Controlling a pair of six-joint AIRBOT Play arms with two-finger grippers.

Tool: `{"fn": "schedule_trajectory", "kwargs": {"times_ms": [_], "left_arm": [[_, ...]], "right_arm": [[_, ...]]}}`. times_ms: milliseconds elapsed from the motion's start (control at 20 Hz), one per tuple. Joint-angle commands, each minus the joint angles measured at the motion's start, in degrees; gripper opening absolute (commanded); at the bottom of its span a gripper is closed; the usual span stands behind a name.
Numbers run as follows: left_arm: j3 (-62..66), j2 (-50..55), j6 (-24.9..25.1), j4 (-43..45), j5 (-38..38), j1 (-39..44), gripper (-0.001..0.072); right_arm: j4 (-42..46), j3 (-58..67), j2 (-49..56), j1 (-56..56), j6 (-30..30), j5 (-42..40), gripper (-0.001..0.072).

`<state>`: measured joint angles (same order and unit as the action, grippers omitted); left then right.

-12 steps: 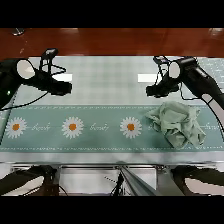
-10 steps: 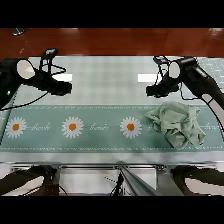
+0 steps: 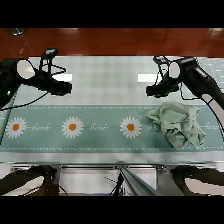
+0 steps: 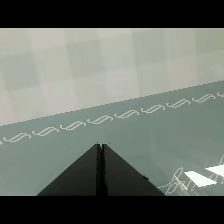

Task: Fold the shirts.

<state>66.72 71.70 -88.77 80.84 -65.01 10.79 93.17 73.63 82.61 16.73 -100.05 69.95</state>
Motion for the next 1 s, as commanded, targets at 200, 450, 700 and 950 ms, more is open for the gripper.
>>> {"fn": "schedule_trajectory", "kwargs": {"times_ms": [200, 450, 700, 950], "left_arm": [[0.00, 0.04, 0.00, -0.02, 3.89, -0.07, 0.0024], [0.00, 0.04, 0.00, 0.00, 10.12, -0.07, 0.0025], [0.96, 0.00, -1.11, -0.39, 7.56, -0.04, 0.0705], [1.11, -3.67, 2.14, 0.81, -9.33, -0.13, 0.0705]], "right_arm": [[0.02, 0.07, 0.02, 0.04, -0.11, -2.25, 0.0030], [0.48, 0.11, 0.02, 0.04, -0.15, -9.75, 0.0031], [0.39, 0.13, 0.02, 0.04, 0.48, -7.65, 0.0624], [13.22, -0.74, -8.24, -1.51, 3.32, 6.14, 0.0627]]}}
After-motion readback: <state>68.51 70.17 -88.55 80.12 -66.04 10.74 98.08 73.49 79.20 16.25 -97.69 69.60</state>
